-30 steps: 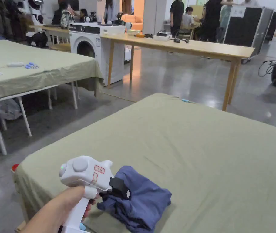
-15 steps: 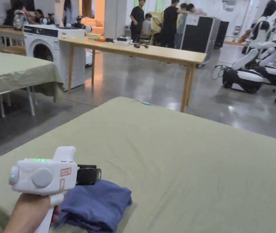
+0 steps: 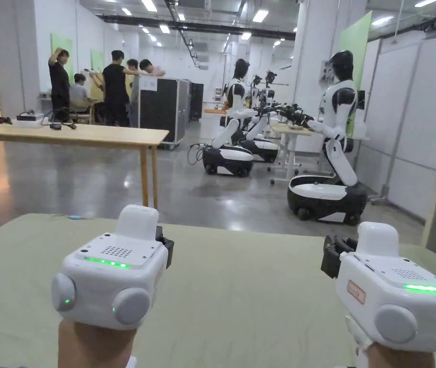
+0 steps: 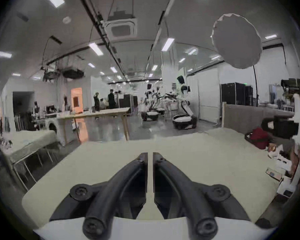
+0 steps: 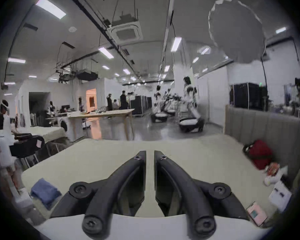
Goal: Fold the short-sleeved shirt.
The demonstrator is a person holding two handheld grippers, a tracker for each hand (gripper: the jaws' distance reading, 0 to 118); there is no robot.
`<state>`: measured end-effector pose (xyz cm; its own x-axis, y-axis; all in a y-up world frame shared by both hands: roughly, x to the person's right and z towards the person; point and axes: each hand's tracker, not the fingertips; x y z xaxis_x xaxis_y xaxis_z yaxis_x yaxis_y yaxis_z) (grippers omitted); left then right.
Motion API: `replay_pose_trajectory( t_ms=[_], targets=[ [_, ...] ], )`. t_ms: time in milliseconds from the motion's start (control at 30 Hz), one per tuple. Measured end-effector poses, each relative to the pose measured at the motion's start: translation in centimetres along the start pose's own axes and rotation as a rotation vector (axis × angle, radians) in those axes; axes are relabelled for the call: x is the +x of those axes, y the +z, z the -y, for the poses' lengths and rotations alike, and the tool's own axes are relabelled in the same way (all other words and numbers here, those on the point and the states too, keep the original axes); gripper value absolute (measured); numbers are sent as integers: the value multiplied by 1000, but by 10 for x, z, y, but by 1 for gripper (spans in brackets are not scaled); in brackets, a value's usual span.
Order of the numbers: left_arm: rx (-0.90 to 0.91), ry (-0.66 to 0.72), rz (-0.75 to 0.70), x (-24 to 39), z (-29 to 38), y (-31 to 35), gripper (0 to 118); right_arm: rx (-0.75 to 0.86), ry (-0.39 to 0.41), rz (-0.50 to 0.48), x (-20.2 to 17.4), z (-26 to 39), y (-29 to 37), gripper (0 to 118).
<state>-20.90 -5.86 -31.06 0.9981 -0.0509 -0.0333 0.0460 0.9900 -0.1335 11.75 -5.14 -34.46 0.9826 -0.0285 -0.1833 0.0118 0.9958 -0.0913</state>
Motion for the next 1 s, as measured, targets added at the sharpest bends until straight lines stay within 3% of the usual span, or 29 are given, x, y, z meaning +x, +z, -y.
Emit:
replay_pose_trajectory(
  t_ms=[100, 167, 367, 500, 600, 700, 800, 900, 1000],
  targets=[
    [-7, 24, 17, 11, -5, 6, 5, -17, 61, 37, -1, -11, 3, 11],
    [0, -42, 20, 18, -7, 8, 5, -2, 81, 10, 0, -9, 3, 11],
    [-17, -29, 13, 16, -8, 4, 12, -28, 48, -17, -2, 2, -7, 18],
    [-18, -47, 1, 16, -8, 5, 38, -40, 63, -31, -3, 7, -11, 39],
    [-11, -33, 8, 15, -8, 4, 46, -35, 45, -36, -2, 9, -11, 45],
    [-4, -24, 15, 16, -8, 6, 81, -38, 22, -56, -1, 11, -12, 71],
    [-1, -11, 31, 16, -8, 6, 95, -37, 33, -53, -4, 12, -12, 96],
    [6, -11, 29, 18, -7, 7, 118, -30, 34, -62, -5, 12, -10, 107],
    [13, 0, 37, 18, -6, 9, 118, -34, 28, -80, -7, 11, -8, 118]
  ],
)
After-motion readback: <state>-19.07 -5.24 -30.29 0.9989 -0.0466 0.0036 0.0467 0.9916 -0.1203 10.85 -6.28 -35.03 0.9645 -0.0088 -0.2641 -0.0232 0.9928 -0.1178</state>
